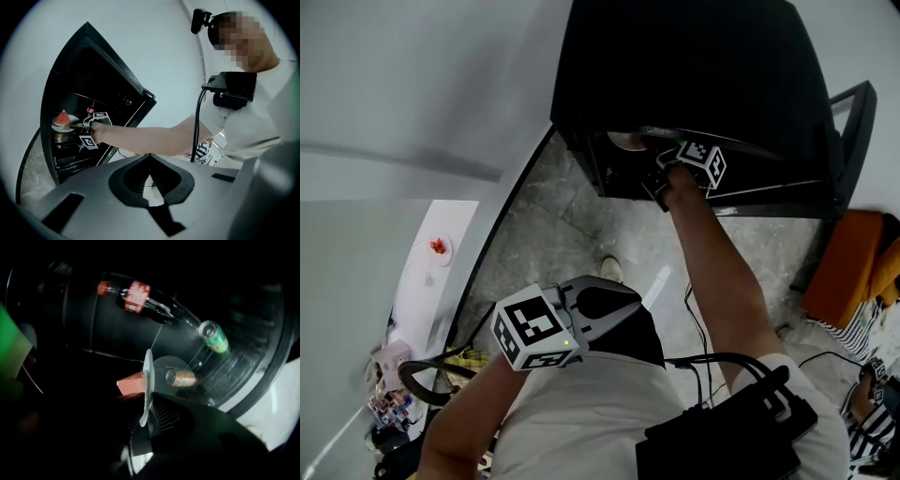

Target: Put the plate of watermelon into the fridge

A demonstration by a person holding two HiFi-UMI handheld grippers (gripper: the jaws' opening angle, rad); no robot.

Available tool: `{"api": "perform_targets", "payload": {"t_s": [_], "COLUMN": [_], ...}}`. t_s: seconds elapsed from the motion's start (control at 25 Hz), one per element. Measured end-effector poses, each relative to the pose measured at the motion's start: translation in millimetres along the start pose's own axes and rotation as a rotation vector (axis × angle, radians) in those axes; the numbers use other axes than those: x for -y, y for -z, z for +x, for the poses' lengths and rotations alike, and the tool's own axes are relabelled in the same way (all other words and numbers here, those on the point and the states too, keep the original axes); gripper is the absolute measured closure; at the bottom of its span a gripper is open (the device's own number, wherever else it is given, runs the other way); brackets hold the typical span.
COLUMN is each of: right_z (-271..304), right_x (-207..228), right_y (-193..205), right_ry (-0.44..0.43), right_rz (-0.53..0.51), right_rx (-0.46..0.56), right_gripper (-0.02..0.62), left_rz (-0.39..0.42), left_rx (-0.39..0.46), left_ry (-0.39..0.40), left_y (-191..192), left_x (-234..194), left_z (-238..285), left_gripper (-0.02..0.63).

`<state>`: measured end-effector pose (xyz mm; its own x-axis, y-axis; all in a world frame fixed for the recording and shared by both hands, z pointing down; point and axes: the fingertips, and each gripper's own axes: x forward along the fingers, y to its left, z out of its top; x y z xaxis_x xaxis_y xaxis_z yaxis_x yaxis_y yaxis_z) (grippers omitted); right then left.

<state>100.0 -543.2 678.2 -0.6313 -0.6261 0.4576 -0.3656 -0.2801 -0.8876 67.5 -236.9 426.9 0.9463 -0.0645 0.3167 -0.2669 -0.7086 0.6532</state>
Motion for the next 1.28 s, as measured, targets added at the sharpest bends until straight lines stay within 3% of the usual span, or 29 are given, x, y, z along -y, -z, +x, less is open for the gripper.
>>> {"api": "perform_targets", "payload": {"t_s": [0.2, 0.52, 0.84, 1.08, 1.28], "right_z": [-1, -3, -2, -6, -9], "right_x": [0, 5, 6, 11, 15], "right_y": [-2, 8, 3, -7, -11], "right_ry": [0.079, 0.221, 0.374, 0.455, 0.467], "right_rz": [-0.187, -0.544, -0.827, -0.945, -0.959], "right_rx": [-0.008, -0.069, -0.094, -0.076, -0.046], "right_gripper": [0.472, 0.42, 0.387, 0.328, 0.307], "left_rz": [-0.019, -0.043, -0.069, -0.08, -0.077], "left_rx": [-0.002, -0.002, 0.003, 0.0, -0.006], "left_ry": [0.003, 0.01, 0.009, 0.015, 0.018], "left_y": [3, 7, 12, 14, 15], "left_x": [0, 1, -3, -4, -5], "left_z": [0, -2, -3, 0, 2], "left_gripper": [0.595, 0.595, 0.595, 0.595, 0.595]}}
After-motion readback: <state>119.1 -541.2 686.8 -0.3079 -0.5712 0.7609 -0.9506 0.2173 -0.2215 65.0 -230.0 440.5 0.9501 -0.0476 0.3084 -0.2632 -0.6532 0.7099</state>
